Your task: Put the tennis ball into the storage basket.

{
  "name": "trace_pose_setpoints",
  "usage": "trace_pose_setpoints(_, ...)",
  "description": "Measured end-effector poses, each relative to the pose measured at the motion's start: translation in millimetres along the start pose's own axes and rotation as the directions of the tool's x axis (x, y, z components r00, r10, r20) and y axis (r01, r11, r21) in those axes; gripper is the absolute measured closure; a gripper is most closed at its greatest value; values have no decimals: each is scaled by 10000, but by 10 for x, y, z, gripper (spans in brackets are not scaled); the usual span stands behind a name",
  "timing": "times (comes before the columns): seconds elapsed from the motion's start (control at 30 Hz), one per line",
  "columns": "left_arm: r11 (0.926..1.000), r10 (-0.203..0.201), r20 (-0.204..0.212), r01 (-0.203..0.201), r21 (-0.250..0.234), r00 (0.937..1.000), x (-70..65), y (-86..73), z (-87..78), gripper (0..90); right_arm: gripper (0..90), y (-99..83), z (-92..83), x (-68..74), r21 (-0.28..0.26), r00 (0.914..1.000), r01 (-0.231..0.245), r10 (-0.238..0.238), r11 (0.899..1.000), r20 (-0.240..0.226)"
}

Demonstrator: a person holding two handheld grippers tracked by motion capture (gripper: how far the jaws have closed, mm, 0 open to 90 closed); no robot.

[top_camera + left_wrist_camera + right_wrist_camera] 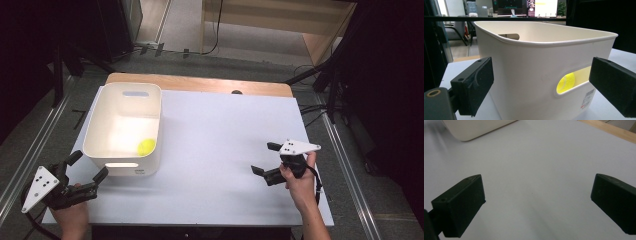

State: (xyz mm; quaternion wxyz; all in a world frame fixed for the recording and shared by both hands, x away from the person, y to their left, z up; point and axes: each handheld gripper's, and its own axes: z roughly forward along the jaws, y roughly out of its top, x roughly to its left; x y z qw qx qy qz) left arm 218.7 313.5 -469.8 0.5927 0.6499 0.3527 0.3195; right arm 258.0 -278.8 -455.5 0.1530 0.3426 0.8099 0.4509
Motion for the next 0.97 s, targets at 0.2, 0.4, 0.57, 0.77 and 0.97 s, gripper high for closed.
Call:
trace_pose_setpoints(0.2, 10000, -3, 0, 3, 4, 10000, -1, 0, 0, 58, 0, -172, -78, -22, -526, 9992, -216, 233, 9984, 313)
trace_pose_setpoints(0.4, 10000, -17, -3, 17, 5, 10000, 2, 0, -3, 58, 0, -334, -140, -33, -907, 9968, -474, 529, 9947, 592)
trace_pose_setpoints(0.57, 10000, -20, 5, 20, -7, 10000, 1, 0, -1, 58, 0, -478, -164, -42, -1175, 9945, -691, 777, 9907, 707)
trace_pose_setpoints(0.77, 10000, -75, 2, 75, -57, 10000, 8, 0, -7, 58, 0, -618, -187, -39, -1710, 9875, -1004, 1192, 9802, 1035)
trace_pose_setpoints(0.97, 9999, -121, 30, 121, -101, 9999, 18, 1, -19, 58, 0, -697, -145, -65, -1353, 9822, -1413, 1559, 9807, 1044)
